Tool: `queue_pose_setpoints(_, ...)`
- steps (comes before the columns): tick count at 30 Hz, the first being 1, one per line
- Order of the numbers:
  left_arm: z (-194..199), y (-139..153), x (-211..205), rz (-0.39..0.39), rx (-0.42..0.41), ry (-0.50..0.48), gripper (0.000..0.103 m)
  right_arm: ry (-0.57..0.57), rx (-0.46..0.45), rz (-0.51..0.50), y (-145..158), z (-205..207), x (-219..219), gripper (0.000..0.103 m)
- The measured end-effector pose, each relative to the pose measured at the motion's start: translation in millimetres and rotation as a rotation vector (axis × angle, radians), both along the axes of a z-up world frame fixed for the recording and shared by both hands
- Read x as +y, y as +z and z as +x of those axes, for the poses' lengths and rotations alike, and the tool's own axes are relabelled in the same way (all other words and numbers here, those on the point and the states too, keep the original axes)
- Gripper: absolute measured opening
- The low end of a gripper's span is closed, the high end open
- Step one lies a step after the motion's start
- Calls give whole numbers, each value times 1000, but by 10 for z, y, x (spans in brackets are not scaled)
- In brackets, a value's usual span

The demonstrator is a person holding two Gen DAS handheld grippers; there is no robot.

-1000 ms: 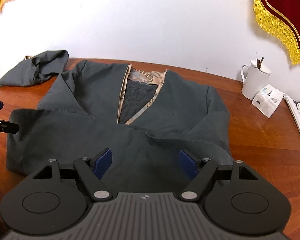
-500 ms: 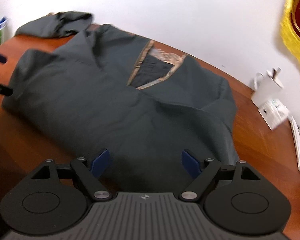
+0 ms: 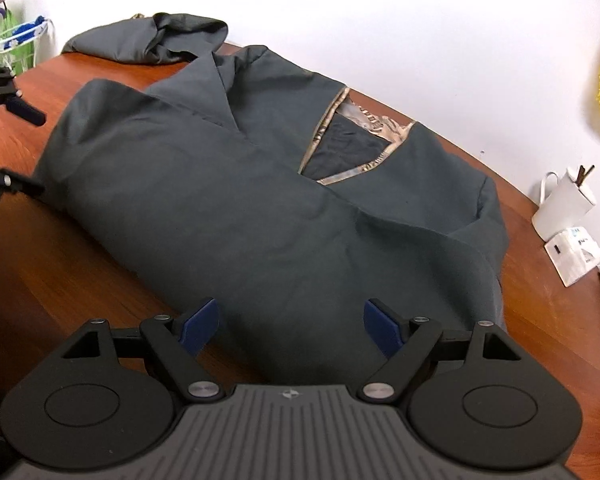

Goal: Fold clothes

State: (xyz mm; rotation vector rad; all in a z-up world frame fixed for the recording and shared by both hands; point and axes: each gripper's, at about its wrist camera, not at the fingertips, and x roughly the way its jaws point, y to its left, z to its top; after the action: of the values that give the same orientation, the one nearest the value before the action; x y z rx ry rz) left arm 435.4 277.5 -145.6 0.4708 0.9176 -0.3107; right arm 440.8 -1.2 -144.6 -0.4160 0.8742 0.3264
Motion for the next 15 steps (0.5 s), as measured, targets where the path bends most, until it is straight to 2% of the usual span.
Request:
queue_pose_setpoints(2, -21, -2, 61, -15, 21, 13, 72, -37, 9, -8, -15, -16, -97, 85)
queue_pose_setpoints(4, -25, -9, 111, -34, 50, 29, 56, -79, 18, -12, -19, -55, -218, 85)
queue_pose_setpoints(6, -14, -26, 154, -72, 82, 60, 49, -121, 26, -17, -21, -94, -340, 85)
queue_pose_setpoints(11, 53, -62, 245, -187, 160, 159, 48, -217, 50, -31, -73, -222, -656, 85)
queue_pose_setpoints(15, 97, -109, 228, -230, 196, 190, 48, -291, 75, -22, -143, -323, -865, 85)
